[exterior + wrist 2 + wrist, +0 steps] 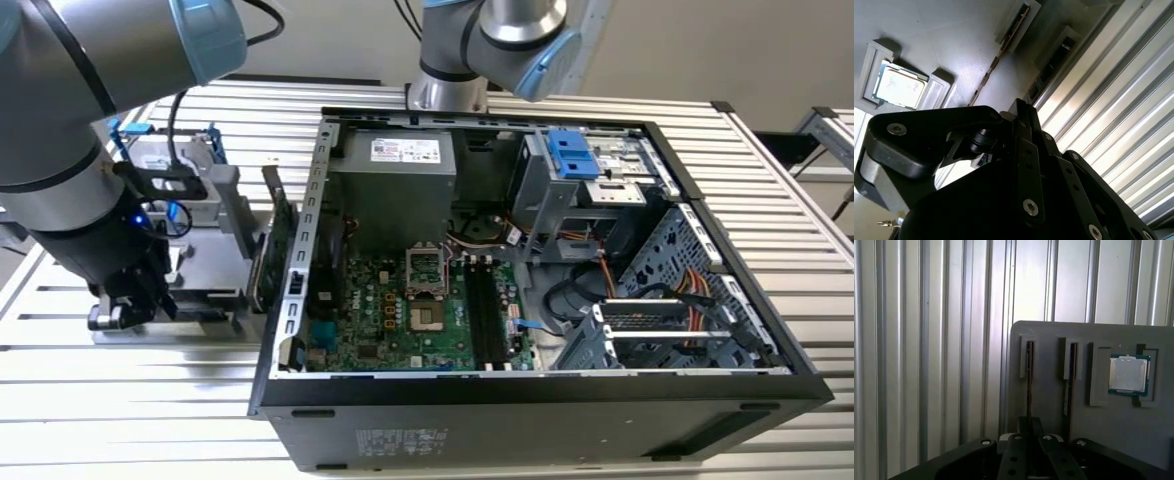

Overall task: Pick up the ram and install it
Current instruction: 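Pick up the ram and move it above insertion slot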

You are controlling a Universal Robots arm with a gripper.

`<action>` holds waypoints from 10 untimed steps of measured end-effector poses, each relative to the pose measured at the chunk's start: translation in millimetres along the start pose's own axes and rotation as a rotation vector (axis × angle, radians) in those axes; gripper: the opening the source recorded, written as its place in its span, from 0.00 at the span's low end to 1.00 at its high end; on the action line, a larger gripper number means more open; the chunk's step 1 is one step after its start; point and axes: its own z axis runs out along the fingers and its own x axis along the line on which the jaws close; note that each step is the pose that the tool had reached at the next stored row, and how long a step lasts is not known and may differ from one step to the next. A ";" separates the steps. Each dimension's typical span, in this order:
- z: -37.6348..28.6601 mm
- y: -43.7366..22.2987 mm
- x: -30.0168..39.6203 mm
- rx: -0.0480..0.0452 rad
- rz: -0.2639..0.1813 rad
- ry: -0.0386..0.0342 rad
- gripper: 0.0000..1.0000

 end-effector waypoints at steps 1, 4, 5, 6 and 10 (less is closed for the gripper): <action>-1.1 0.0 0.0 -0.0001 0.000 0.0001 0.00; -4.5 0.0 -0.1 -0.0001 0.000 0.0000 0.00; -5.4 -0.1 -0.1 -0.0001 0.000 0.0001 0.00; -6.1 -0.1 -0.1 -0.0001 0.000 0.0001 0.00; -9.2 -0.1 -0.2 0.0000 0.000 0.0001 0.00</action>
